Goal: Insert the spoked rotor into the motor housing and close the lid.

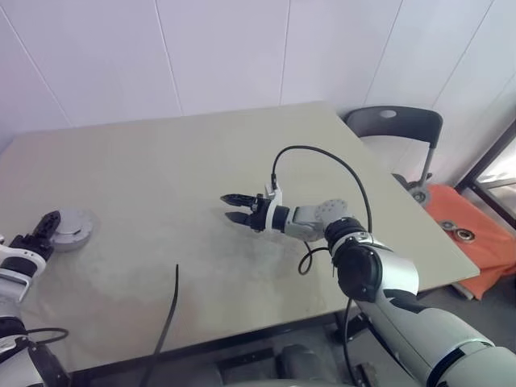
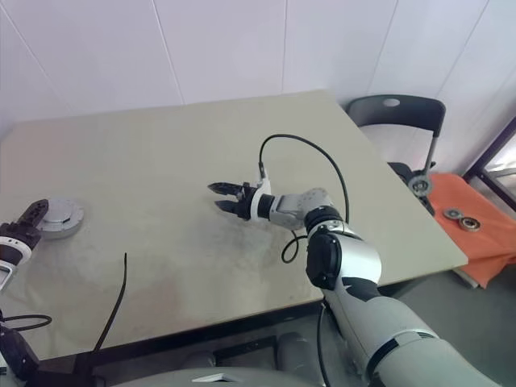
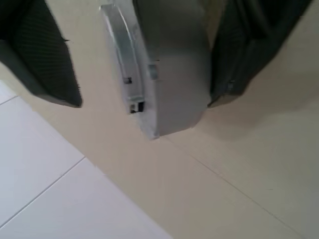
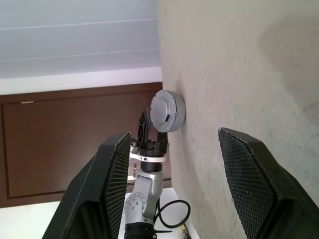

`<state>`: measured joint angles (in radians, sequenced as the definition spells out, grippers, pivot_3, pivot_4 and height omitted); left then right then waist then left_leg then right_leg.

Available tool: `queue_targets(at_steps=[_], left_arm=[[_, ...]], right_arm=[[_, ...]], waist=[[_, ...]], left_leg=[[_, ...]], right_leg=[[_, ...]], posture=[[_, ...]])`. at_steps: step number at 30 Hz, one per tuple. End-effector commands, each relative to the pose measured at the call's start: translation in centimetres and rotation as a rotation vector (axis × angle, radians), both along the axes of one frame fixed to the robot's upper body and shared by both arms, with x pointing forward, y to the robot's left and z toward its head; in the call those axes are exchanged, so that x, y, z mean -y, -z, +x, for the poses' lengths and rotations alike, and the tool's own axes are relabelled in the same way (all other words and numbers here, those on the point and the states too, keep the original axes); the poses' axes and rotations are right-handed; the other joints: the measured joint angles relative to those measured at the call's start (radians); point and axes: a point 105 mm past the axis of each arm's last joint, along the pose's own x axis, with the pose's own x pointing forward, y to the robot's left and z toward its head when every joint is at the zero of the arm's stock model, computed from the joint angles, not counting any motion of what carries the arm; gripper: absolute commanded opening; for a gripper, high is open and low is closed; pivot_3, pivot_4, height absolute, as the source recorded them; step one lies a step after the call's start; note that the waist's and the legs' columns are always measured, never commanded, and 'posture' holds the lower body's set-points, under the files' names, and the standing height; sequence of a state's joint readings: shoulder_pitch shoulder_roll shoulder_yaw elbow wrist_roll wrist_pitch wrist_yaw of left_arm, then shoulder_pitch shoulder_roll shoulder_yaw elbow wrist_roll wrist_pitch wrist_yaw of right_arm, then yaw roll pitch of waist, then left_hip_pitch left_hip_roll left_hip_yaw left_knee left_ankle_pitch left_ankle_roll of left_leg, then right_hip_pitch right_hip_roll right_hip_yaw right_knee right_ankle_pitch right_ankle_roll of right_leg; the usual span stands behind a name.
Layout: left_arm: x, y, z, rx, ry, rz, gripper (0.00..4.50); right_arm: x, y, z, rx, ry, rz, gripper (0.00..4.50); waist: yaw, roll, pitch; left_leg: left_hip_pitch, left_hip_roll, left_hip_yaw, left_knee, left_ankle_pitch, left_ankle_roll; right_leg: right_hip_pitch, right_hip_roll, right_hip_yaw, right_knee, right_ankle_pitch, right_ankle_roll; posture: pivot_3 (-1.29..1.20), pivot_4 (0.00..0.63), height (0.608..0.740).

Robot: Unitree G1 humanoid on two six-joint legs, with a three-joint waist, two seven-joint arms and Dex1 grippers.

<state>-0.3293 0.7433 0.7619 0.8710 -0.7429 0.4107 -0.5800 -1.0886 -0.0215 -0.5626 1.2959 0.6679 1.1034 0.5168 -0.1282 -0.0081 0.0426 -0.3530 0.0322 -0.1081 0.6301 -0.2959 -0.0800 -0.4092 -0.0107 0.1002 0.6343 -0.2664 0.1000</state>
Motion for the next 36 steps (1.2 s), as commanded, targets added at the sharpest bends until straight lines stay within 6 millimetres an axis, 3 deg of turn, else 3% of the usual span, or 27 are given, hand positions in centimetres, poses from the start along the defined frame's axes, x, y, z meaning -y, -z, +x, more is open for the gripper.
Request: queue_targets(at_steps=[1, 5, 7, 11, 15, 19, 22, 28, 32, 36], left_arm=[[-0.8, -2.3, 0.2, 0.05, -0.005, 0.051, 4.48], [-1.9, -1.8, -1.1, 0.025, -0.036, 0.028, 4.48], [-2.3, -2.4, -1.9, 0.039, -0.02, 0.049, 4.48], [-4.7, -3.8, -5.1, 0.027, -0.06, 0.106, 4.48], [-5.7, -4.1, -7.4, -0.038, -0.046, 0.176, 4.48], [-5.4, -6.9, -7.6, -0.004, 0.023, 0.261, 4.48], [-3.0, -8.5, -6.1, 0.025, 0.141, 0.341, 4.48], [5.9, -11.8, -2.1, 0.141, 0.483, 0.509, 4.48], [10.8, -11.6, -0.7, 0.157, 0.684, 0.576, 4.48], [14.8, -10.1, -0.2, 0.139, 0.877, 0.636, 4.48]], right_arm=[[0.1, -1.1, 0.6, 0.046, 0.012, 0.0, 2.94], [0.0, -0.9, 0.6, 0.043, 0.01, -0.006, 2.94], [-0.1, -0.9, 0.5, 0.042, 0.009, -0.007, 2.94], [-0.3, -0.6, 0.4, 0.033, 0.006, -0.01, 2.94], [-0.5, -0.5, 0.3, 0.031, 0.0, -0.009, 2.94], [-0.7, -0.7, 0.2, 0.037, -0.006, 0.002, 2.94], [-0.8, -1.2, 0.3, 0.098, -0.023, -0.007, 2.94], [-0.1, -3.0, 1.1, 0.455, -0.118, -0.132, 2.94], [0.9, -4.6, 2.0, 0.701, -0.153, -0.194, 2.94], [1.4, -5.4, 1.9, 0.945, -0.24, -0.27, 2.94]], waist=[[0.002, 0.0, 0.0], [0.0, 0.0, 0.0], [-0.003, 0.001, 0.001], [-0.009, 0.003, 0.002], [-0.018, 0.005, 0.003], [-0.021, 0.004, 0.003], [-0.02, 0.003, 0.002], [-0.023, 0.004, 0.003], [-0.026, 0.005, 0.003], [-0.029, 0.004, 0.003]], left_leg=[[0.0, 0.0, 0.0, 0.0, 0.0, 0.0], [0.0, 0.0, -0.001, 0.0, 0.0, 0.0], [0.0, 0.0, -0.001, 0.0, 0.0, 0.0], [0.001, 0.0, -0.001, -0.001, 0.0, 0.0], [0.001, 0.0, -0.002, -0.001, 0.0, 0.0], [0.001, 0.0, -0.002, 0.0, 0.0, 0.0], [0.001, 0.0, -0.003, 0.0, 0.0, 0.0], [0.002, -0.001, -0.003, 0.0, 0.0, -0.001], [0.003, -0.001, -0.003, 0.0, 0.0, -0.001], [0.005, -0.001, -0.002, 0.0, 0.0, -0.001]], right_leg=[[0.0, 0.0, 0.0, 0.0, 0.0, 0.0], [0.0, 0.0, -0.001, 0.0, 0.0, 0.0], [0.0, 0.0, -0.001, 0.0, 0.0, 0.0], [-0.001, 0.0, -0.001, 0.002, 0.0, 0.0], [0.0, -0.001, -0.001, 0.003, 0.0, 0.0], [0.0, -0.001, -0.002, 0.003, 0.0, 0.0], [0.001, -0.001, -0.002, 0.004, 0.0, 0.0], [0.001, -0.001, -0.002, 0.005, 0.0, 0.0], [0.001, -0.001, -0.002, 0.007, 0.0, 0.0], [0.001, -0.001, -0.001, 0.01, 0.0, 0.0]], posture=[[0.0, 0.0, 0.74], [0.0, 0.0, 0.74], [0.0, 0.0, 0.74], [0.0, 0.0, 0.74], [0.0, 0.0, 0.74], [0.0, 0.0, 0.74], [0.0, 0.0, 0.74], [0.0, 0.0, 0.74], [0.0, 0.0, 0.74], [0.0, 0.0, 0.74]])
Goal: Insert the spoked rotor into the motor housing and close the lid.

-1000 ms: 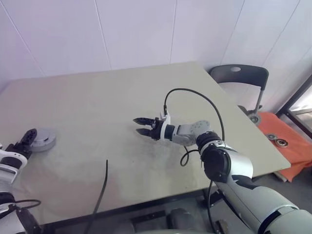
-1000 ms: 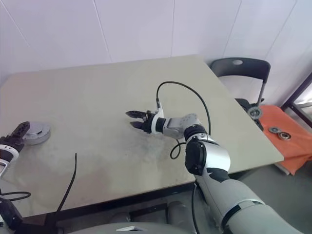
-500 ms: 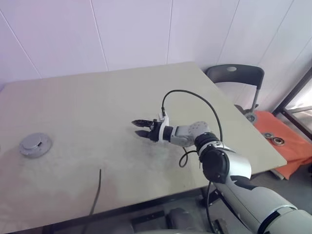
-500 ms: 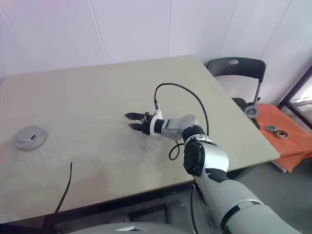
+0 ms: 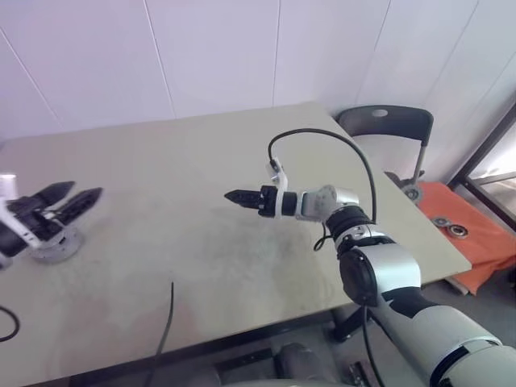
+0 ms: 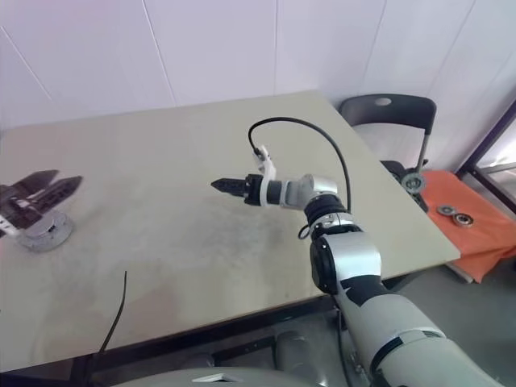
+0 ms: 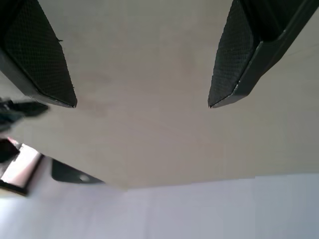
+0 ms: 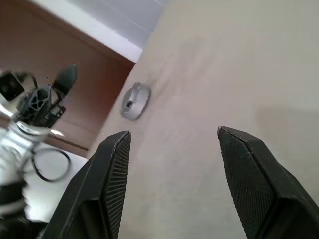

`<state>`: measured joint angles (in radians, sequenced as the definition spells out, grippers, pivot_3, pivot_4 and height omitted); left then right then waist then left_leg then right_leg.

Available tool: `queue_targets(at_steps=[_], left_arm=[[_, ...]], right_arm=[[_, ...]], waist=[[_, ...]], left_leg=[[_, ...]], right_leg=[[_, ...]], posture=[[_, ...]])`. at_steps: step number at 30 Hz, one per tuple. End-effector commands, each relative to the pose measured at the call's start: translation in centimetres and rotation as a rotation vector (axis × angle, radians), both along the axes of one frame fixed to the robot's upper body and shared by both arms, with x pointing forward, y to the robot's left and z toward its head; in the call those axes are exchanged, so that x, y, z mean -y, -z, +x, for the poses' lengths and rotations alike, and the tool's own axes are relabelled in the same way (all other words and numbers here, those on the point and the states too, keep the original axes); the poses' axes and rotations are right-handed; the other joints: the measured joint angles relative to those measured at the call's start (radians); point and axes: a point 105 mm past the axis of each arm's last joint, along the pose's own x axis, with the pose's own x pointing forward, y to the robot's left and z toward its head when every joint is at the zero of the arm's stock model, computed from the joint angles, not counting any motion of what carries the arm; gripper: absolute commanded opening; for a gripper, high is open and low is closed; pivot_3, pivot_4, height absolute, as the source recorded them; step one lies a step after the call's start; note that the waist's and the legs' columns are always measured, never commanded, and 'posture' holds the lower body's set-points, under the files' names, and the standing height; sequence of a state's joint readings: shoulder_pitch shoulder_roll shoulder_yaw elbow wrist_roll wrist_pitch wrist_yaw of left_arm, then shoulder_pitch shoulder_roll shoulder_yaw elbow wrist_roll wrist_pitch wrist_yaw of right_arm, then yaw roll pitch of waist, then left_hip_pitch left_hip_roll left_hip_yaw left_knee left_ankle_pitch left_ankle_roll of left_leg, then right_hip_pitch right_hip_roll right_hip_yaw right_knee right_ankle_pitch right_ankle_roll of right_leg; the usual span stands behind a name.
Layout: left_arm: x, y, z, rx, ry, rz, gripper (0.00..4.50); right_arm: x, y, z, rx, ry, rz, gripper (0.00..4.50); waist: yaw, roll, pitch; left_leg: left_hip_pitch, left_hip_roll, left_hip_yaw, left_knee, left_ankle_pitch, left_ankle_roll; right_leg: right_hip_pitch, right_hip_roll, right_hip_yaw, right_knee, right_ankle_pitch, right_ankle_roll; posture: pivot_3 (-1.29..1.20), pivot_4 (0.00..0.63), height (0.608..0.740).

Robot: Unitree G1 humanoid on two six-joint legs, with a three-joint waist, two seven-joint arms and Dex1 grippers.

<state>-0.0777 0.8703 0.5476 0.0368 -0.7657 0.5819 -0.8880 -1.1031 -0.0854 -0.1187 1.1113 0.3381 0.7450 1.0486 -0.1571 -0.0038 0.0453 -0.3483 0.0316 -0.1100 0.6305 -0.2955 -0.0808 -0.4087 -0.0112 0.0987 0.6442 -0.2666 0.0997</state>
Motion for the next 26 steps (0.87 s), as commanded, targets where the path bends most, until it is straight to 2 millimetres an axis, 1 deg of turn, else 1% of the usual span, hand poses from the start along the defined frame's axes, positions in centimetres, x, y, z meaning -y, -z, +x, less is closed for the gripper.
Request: queue_targets(at_steps=[1, 2, 4, 6, 9, 13, 17, 21, 23, 26], left_arm=[[3.0, 0.5, 0.2, -0.007, 0.143, 0.088, 4.48], [3.6, 0.8, 0.3, -0.015, 0.176, 0.111, 4.48], [5.0, 1.1, 0.5, 0.005, 0.241, 0.166, 4.48], [6.2, 1.2, 0.7, 0.026, 0.296, 0.212, 4.48], [8.0, 2.4, 0.5, 0.031, 0.4, 0.334, 4.48], [9.7, 2.6, 0.4, 0.067, 0.499, 0.414, 4.48], [10.5, 2.3, 0.4, 0.098, 0.55, 0.442, 4.48], [11.1, 2.1, 0.6, 0.123, 0.579, 0.431, 4.48], [11.3, 2.3, 0.7, 0.126, 0.577, 0.401, 4.48], [11.2, 3.3, 0.5, 0.101, 0.587, 0.402, 4.48]], right_arm=[[-0.3, -2.6, 0.1, 0.283, -0.106, -0.056, 2.94], [-0.3, -3.0, 0.0, 0.325, -0.132, -0.055, 2.94], [0.0, -3.1, -0.2, 0.456, -0.189, -0.125, 2.94], [0.2, -3.3, -0.3, 0.505, -0.218, -0.156, 2.94], [0.5, -3.6, -0.2, 0.668, -0.257, -0.232, 2.94], [0.2, -4.1, -1.5, 0.927, -0.387, -0.275, 2.94], [0.2, -4.3, -2.2, 1.028, -0.448, -0.281, 2.94], [1.0, -4.6, -2.7, 1.16, -0.491, -0.261, 2.94], [1.5, -4.3, -2.5, 1.186, -0.484, -0.26, 2.94], [2.3, -3.6, -2.7, 1.168, -0.503, -0.253, 2.94]], waist=[[0.001, 0.0, 0.0], [0.002, 0.0, 0.0], [0.003, 0.0, 0.0], [0.004, 0.0, 0.0], [0.006, 0.0, 0.0], [0.006, 0.0, 0.0], [0.005, 0.0, 0.0], [0.007, 0.0, 0.0], [0.007, 0.0, 0.0], [0.007, 0.0, 0.0]], left_leg=[[0.0, 0.0, 0.0, 0.0, 0.0, 0.0], [0.001, 0.0, 0.0, 0.0, 0.0, 0.0], [0.002, 0.0, 0.0, 0.0, 0.0, 0.0], [0.003, 0.0, 0.0, 0.0, 0.0, 0.0], [0.003, 0.0, 0.0, 0.001, 0.0, -0.001], [0.004, 0.0, 0.0, 0.0, 0.0, -0.001], [0.005, 0.0, 0.001, 0.001, 0.0, -0.001], [0.008, 0.0, 0.001, 0.001, 0.0, -0.001], [0.009, 0.0, 0.001, 0.001, 0.0, -0.001], [0.01, 0.0, 0.0, 0.002, 0.0, -0.001]], right_leg=[[0.0, 0.0, 0.0, 0.001, 0.0, 0.0], [0.0, 0.0, 0.0, 0.002, 0.0, 0.0], [0.0, 0.001, 0.0, 0.003, 0.0, 0.0], [0.001, 0.001, 0.0, 0.003, 0.0, 0.0], [0.003, 0.0, 0.0, 0.002, 0.0, 0.0], [0.003, 0.0, 0.001, 0.002, 0.0, 0.0], [0.004, 0.0, 0.001, 0.003, 0.0, 0.0], [0.007, 0.0, 0.001, 0.003, 0.0, 0.0], [0.008, 0.0, 0.001, 0.003, 0.0, 0.0], [0.01, 0.0, 0.001, 0.002, 0.0, 0.0]], posture=[[0.0, 0.0, 0.74], [0.0, 0.0, 0.74], [0.0, 0.0, 0.74], [0.0, 0.0, 0.74], [0.0, 0.0, 0.74], [0.0, 0.0, 0.74], [0.0, 0.0, 0.74], [0.0, 0.0, 0.74], [0.0, 0.0, 0.74], [0.0, 0.0, 0.74]])
